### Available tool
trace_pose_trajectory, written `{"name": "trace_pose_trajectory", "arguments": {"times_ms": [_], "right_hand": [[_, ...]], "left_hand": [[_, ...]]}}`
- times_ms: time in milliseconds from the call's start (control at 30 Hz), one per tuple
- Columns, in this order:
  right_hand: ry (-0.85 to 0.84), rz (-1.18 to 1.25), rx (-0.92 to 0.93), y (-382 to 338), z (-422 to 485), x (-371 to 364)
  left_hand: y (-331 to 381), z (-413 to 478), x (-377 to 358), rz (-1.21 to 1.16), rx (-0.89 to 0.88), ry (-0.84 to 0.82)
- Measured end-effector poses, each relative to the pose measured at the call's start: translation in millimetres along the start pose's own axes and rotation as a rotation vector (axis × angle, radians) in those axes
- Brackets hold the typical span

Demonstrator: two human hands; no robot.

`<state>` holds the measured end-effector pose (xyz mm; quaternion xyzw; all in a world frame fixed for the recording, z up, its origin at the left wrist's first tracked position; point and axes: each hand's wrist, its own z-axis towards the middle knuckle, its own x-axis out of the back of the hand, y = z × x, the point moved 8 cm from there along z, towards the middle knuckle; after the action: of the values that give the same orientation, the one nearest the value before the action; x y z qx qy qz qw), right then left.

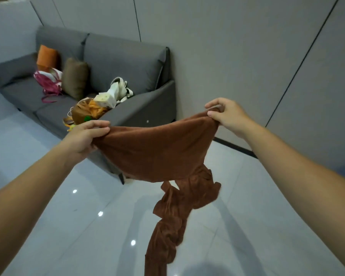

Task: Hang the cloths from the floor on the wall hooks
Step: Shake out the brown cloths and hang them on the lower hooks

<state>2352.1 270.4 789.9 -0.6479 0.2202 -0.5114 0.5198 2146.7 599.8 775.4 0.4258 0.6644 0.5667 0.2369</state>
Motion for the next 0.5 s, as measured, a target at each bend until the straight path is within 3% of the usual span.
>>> {"name": "trace_pose_trajectory", "arguments": {"times_ms": [233,500], "right_hand": [[0.232,0.106,-0.014,-103.5,-61.2,175.8],[0.578,0.094,0.010,-182.1,-195.2,297.3]], "left_hand": [[186.3,-59.4,-79.9,0.297,-0.216,-0.257],[291.0,-123.8,-153.0,-0.057,-0.420,-0.419]]}}
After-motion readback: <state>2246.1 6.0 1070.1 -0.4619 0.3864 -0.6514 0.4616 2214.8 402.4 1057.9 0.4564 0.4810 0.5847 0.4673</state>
